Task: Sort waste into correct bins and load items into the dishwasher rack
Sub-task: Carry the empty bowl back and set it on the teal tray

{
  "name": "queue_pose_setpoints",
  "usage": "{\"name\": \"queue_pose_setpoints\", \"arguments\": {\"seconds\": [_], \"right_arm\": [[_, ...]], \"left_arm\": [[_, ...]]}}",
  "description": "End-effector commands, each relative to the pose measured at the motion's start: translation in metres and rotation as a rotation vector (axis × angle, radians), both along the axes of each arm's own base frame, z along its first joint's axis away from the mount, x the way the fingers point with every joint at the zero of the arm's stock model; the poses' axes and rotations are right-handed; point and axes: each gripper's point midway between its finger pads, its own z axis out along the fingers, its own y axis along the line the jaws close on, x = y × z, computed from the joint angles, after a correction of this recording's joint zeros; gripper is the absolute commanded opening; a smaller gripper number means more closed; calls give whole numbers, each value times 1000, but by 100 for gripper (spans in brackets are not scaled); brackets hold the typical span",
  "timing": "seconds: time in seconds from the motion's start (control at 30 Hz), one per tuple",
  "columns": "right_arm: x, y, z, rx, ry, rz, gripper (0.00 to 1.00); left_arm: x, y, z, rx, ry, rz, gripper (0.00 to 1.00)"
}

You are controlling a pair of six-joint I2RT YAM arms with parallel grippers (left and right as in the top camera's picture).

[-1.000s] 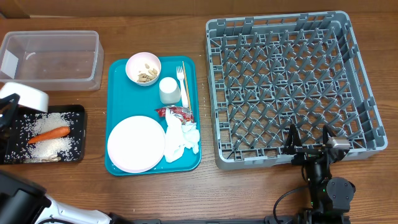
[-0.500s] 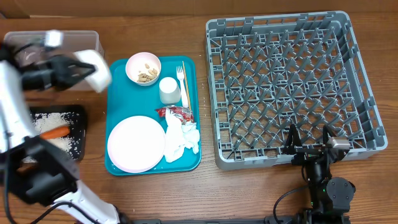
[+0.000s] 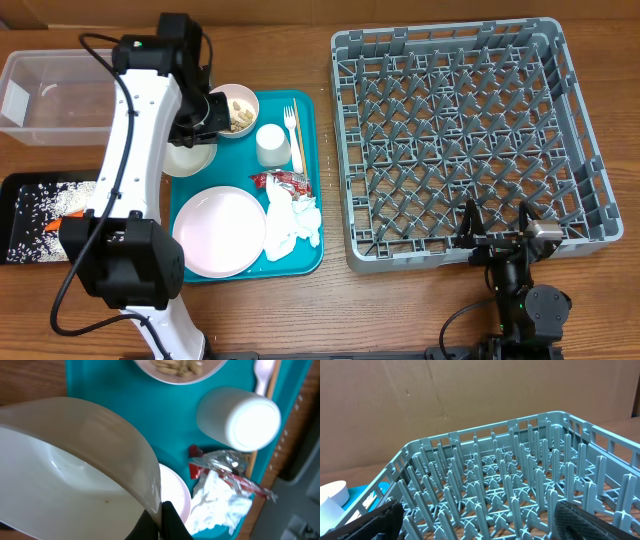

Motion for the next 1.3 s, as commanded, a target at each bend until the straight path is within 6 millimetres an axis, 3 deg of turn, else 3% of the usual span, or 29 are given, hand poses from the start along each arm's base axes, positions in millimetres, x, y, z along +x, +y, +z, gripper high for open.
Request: {"name": "queue_pose_setpoints", "arguments": {"seconds": [0.0, 0.23, 0.47, 0.8, 1.27], "right_arm": [[0, -2, -2, -4, -2, -9, 100], [0, -2, -2, -4, -2, -9, 100], [0, -2, -2, -4, -2, -9, 100], [0, -2, -2, -4, -2, -9, 100], [0, -2, -2, -4, -2, -9, 100]], "left_arm": [[-5, 17, 1, 100, -12, 135, 4], [-10, 15, -35, 92, 26, 137, 4], [2, 6, -56, 38, -17, 104, 4], [-7, 3, -93, 22, 14, 100, 4], [10, 2, -95, 19, -62, 64, 4]]}}
